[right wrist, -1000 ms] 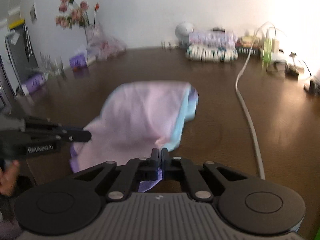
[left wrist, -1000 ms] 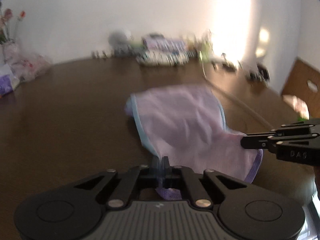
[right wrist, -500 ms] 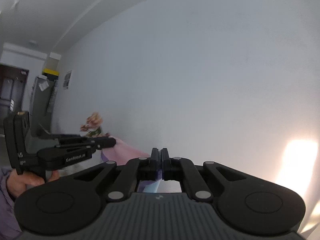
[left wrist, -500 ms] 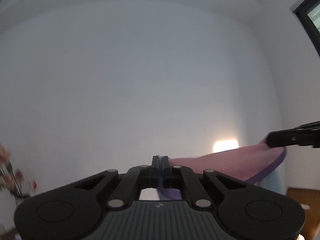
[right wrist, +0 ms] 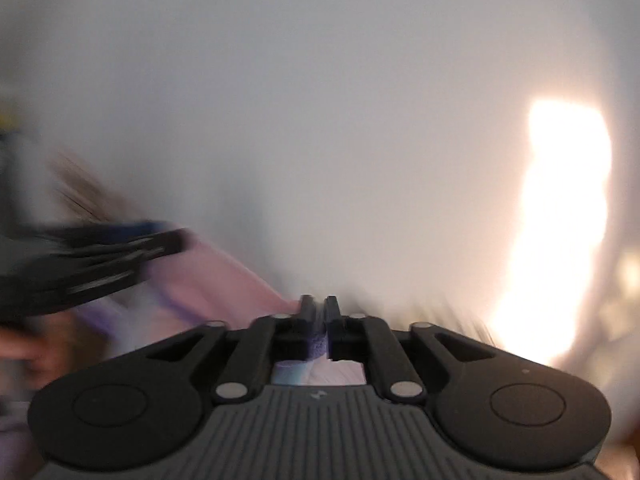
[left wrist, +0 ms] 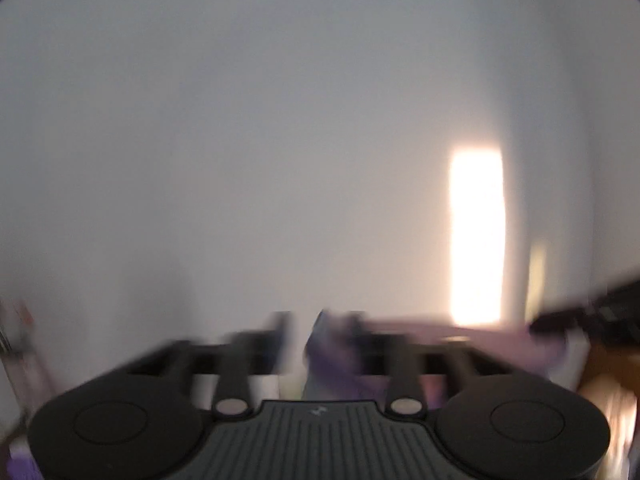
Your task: Fold clothes
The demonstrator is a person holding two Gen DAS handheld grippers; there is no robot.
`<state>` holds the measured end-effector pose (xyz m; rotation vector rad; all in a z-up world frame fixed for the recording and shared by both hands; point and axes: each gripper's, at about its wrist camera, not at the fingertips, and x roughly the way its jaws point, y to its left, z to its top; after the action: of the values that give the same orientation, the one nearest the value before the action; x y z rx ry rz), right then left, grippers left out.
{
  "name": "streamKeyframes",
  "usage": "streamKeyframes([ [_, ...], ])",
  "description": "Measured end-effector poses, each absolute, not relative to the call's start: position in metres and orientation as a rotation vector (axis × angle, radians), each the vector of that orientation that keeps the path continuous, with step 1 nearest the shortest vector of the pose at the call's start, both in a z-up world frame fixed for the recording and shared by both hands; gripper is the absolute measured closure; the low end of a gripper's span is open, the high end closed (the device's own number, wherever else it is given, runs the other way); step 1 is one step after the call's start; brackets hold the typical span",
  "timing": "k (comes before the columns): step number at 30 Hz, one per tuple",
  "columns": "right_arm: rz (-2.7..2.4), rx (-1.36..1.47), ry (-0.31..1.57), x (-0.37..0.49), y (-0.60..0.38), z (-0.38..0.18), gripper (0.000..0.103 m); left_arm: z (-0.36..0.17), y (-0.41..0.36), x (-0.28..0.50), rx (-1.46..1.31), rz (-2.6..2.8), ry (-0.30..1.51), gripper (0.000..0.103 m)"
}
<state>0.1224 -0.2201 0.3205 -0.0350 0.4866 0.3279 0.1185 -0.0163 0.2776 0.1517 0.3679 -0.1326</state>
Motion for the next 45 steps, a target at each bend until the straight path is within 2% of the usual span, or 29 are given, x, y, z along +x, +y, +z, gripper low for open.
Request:
streamKeyframes([
  [2,0.218,-0.037,0.637,0.147,-0.215,0.259,0.093,0.213,-0.008,0.118,0.145,-0.197,0.511,0.075],
  [3,0.304,-0.014,0.630,0.131,-0.218,0.236,0.086,0.181,-0.004,0.118,0.142,-0.229,0.583,0.074],
  [4,0.367,0.013,0.615,0.110,-0.223,0.216,0.075,0.153,0.002,0.111,0.127,-0.263,0.629,0.074],
  [5,0.398,0.031,0.603,0.085,-0.224,0.196,0.049,0.131,0.012,0.091,0.088,-0.304,0.621,0.069],
  [6,0.430,0.047,0.591,0.060,-0.226,0.175,0.039,0.112,0.022,0.070,0.060,-0.337,0.614,0.055],
  [8,0.513,0.042,0.615,0.019,-0.218,0.131,0.039,0.085,0.037,0.030,0.061,-0.364,0.602,0.039],
  [11,0.622,0.066,0.698,-0.020,-0.202,0.067,0.043,0.065,0.042,-0.013,0.133,-0.376,0.599,0.038],
  [14,0.692,0.025,0.728,-0.029,-0.179,0.038,0.046,0.048,0.042,-0.031,0.170,-0.305,0.663,0.036],
  [16,0.712,-0.010,0.737,-0.028,-0.162,0.032,0.054,0.032,0.043,-0.037,0.180,-0.246,0.690,0.037],
  [17,0.715,-0.047,0.731,-0.030,-0.151,0.027,0.062,0.025,0.044,-0.036,0.175,-0.216,0.694,0.037],
  [19,0.719,-0.110,0.721,-0.030,-0.134,0.016,0.071,0.016,0.049,-0.036,0.144,-0.176,0.708,0.047],
  [20,0.726,-0.129,0.711,-0.034,-0.133,0.016,0.074,0.013,0.051,-0.038,0.124,-0.171,0.716,0.055],
  [22,0.740,-0.149,0.702,-0.040,-0.133,0.015,0.077,0.012,0.050,-0.048,0.114,-0.150,0.714,0.057],
  [26,0.763,-0.143,0.714,-0.052,-0.140,0.012,0.100,0.013,0.042,-0.066,0.088,-0.133,0.723,0.078],
  [27,0.760,-0.142,0.721,-0.055,-0.146,0.011,0.103,0.015,0.038,-0.073,0.081,-0.130,0.726,0.080],
  [31,0.726,-0.138,0.753,-0.077,-0.187,0.014,0.103,0.023,0.007,-0.109,0.119,-0.201,0.762,0.083],
  [34,0.687,-0.121,0.769,-0.096,-0.230,0.016,0.103,0.029,-0.016,-0.135,0.118,-0.328,0.792,0.081],
  [37,0.624,-0.070,0.744,-0.108,-0.267,0.024,0.102,0.043,-0.016,-0.145,0.109,-0.377,0.748,0.079],
  [38,0.636,-0.041,0.713,-0.108,-0.273,0.029,0.100,0.048,-0.014,-0.147,0.107,-0.380,0.733,0.074],
  [39,0.647,-0.012,0.682,-0.109,-0.280,0.033,0.098,0.052,-0.008,-0.144,0.106,-0.354,0.716,0.060],
  [40,0.660,0.017,0.652,-0.109,-0.286,0.038,0.097,0.055,-0.003,-0.141,0.107,-0.327,0.701,0.053],
  [41,0.691,0.045,0.635,-0.107,-0.285,0.040,0.092,0.055,0.003,-0.137,0.109,-0.299,0.697,0.046],
  [42,0.718,0.061,0.634,-0.104,-0.279,0.040,0.082,0.053,0.008,-0.133,0.107,-0.275,0.703,0.046],
  [44,0.754,0.054,0.640,-0.098,-0.261,0.037,0.070,0.046,0.014,-0.124,0.085,-0.266,0.723,0.046],
  [45,0.782,0.044,0.649,-0.097,-0.251,0.035,0.069,0.043,0.016,-0.121,0.071,-0.270,0.729,0.046],
])
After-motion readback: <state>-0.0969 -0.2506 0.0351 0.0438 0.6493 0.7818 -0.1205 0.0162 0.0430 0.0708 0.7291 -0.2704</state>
